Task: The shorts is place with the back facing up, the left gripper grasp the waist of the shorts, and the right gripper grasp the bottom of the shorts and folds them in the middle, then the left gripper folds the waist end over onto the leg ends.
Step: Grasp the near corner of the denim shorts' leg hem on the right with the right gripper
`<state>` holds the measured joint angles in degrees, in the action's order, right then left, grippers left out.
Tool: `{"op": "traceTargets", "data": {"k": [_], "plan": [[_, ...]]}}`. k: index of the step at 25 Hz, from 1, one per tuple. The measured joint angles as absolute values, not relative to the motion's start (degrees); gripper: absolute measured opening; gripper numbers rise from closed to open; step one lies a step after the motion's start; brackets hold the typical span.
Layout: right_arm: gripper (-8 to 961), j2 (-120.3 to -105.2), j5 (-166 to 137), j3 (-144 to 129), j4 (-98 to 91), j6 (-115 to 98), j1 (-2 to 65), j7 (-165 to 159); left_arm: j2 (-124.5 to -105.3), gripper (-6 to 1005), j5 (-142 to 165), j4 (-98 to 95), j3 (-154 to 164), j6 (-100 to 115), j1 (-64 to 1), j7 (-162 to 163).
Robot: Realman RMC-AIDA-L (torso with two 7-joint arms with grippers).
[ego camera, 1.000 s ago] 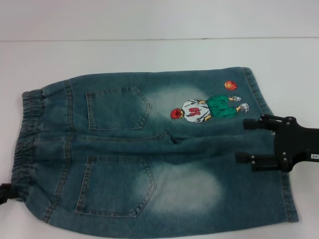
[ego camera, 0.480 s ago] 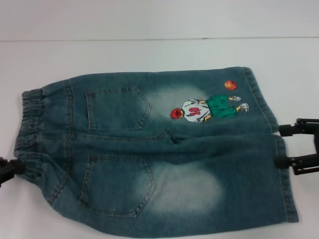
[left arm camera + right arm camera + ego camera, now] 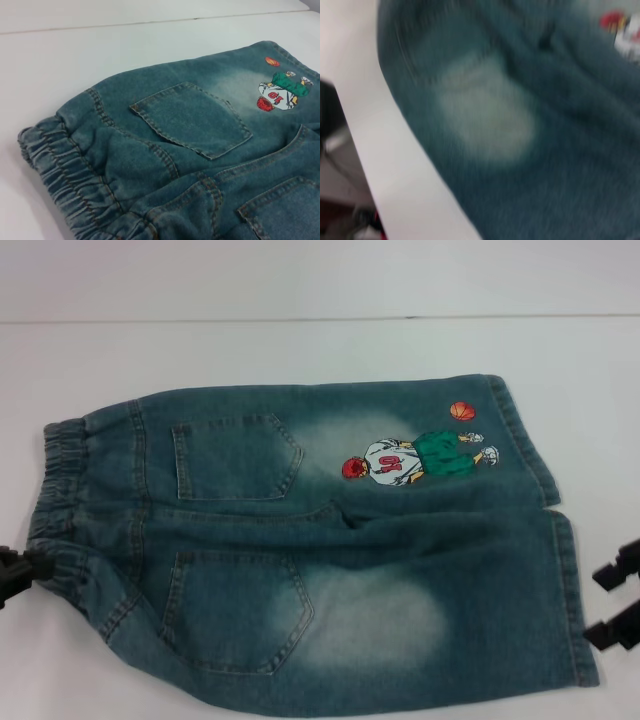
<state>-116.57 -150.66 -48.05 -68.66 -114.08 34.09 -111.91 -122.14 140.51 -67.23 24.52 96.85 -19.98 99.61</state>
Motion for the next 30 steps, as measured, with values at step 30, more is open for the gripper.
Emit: {"op": "traceTargets", "data": {"k": [30], "plan": [[916, -119.31, -156.9, -61.1, -61.7, -113.1, 35.4, -120.3, -122.59, 52, 140.4, -66.8, 24.3, 96.8, -19.2, 99.1]]}}
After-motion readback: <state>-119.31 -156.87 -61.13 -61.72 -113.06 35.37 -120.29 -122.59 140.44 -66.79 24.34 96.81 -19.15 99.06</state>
